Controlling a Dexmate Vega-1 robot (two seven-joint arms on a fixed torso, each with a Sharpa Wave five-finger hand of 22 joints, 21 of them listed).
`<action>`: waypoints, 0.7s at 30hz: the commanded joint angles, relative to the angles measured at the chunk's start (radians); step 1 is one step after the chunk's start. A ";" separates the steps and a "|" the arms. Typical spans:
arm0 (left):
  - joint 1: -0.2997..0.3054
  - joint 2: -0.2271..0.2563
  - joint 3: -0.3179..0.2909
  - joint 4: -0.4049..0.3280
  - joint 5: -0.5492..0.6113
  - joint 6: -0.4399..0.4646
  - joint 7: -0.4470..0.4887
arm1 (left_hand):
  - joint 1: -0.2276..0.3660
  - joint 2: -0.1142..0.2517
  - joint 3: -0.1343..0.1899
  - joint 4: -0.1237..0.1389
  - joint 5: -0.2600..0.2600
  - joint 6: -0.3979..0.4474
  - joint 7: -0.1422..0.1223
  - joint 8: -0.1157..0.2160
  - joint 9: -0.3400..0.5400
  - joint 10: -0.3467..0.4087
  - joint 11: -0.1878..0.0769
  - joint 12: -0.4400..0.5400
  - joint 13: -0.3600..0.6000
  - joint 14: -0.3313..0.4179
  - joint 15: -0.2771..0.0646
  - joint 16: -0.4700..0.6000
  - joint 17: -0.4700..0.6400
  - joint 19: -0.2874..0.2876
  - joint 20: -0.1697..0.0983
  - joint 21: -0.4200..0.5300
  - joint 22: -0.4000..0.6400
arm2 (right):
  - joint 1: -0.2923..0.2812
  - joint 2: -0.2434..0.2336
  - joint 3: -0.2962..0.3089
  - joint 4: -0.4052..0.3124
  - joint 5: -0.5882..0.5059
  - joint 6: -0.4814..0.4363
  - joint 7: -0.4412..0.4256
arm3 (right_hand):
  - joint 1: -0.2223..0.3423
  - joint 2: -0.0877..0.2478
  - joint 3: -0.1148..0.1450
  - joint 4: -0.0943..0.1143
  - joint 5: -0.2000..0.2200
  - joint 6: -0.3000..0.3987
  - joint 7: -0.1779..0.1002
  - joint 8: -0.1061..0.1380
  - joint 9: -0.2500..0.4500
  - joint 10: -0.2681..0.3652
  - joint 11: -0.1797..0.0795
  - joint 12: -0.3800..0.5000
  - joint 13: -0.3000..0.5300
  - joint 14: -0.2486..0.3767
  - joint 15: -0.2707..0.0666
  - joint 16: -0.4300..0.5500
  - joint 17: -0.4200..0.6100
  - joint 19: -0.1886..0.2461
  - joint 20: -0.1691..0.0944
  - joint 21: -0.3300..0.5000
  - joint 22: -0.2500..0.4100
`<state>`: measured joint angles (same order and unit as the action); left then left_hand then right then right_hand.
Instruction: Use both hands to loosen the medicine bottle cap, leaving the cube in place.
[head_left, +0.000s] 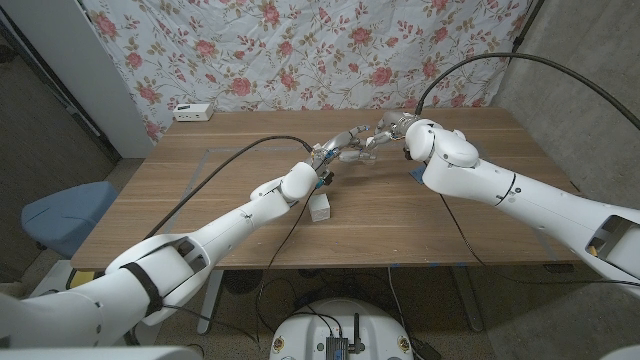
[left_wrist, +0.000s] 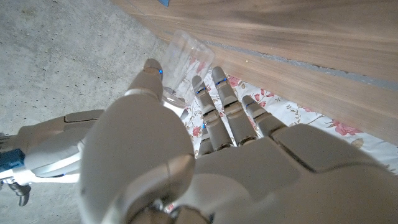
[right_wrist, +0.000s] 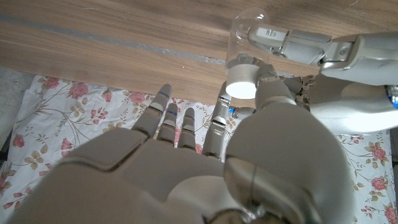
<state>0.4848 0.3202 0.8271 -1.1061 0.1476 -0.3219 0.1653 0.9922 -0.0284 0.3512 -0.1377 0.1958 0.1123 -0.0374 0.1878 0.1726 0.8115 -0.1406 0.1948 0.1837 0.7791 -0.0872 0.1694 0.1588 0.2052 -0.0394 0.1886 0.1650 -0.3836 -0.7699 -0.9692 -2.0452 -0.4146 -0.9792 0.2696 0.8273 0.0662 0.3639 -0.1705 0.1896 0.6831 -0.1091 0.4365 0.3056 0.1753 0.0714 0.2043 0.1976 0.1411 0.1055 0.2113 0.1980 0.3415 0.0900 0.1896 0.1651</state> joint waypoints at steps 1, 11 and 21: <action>-0.015 -0.015 0.005 0.038 -0.004 -0.017 0.000 | -0.011 0.001 0.010 0.000 -0.002 0.001 -0.009 -0.003 0.002 0.010 -0.003 0.000 0.003 0.000 -0.106 0.001 -0.001 0.004 -0.134 -0.003 0.002 | -0.006 -0.005 0.032 0.016 0.062 0.046 -0.004 | 0.023 0.008 0.013 -0.001 0.005 -0.011 -0.005 -0.002 0.001 0.005 -0.002 -0.001 0.005 0.004 -0.007 0.005 0.002 0.007 -0.002 0.004 0.003; -0.026 -0.024 0.010 0.060 -0.005 -0.027 0.002 | -0.011 0.001 0.011 0.000 -0.002 0.002 -0.012 -0.003 0.002 0.011 -0.003 0.000 0.003 0.000 -0.106 0.001 -0.001 0.004 -0.134 -0.003 0.002 | -0.017 -0.011 0.070 0.029 0.121 0.095 -0.010 | 0.044 0.017 0.024 -0.004 0.006 -0.023 -0.018 -0.009 -0.004 -0.002 -0.007 -0.005 0.005 0.000 -0.011 0.001 0.000 0.005 0.000 0.002 0.003; -0.028 -0.025 0.012 0.062 -0.006 -0.024 0.002 | -0.012 0.002 0.013 0.000 -0.001 0.003 -0.013 -0.002 0.002 0.015 -0.003 0.002 0.003 0.000 -0.105 0.001 -0.001 0.004 -0.134 -0.003 0.002 | -0.022 -0.018 0.091 0.039 0.168 0.121 -0.008 | 0.070 0.041 0.042 -0.004 0.011 -0.034 -0.034 -0.017 -0.010 -0.011 -0.022 -0.009 0.005 -0.005 -0.018 -0.001 0.000 0.000 -0.005 0.000 0.003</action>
<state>0.4625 0.2995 0.8357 -1.0531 0.1426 -0.3445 0.1658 0.9843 -0.0285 0.3583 -0.1365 0.1958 0.1141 -0.0468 0.1878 0.1726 0.8173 -0.1463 0.1914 0.1846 0.7791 -0.0873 0.1694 0.1588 0.2052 -0.0394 0.1886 0.1649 -0.3991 -0.7805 -0.9037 -2.0170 -0.2997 -0.8932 0.2613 0.8865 0.0989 0.3936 -0.1765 0.1896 0.6495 -0.1330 0.4212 0.2942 0.1626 0.0589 0.1995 0.1976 0.1334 0.0943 0.2112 0.1952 0.3414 0.0900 0.1896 0.1651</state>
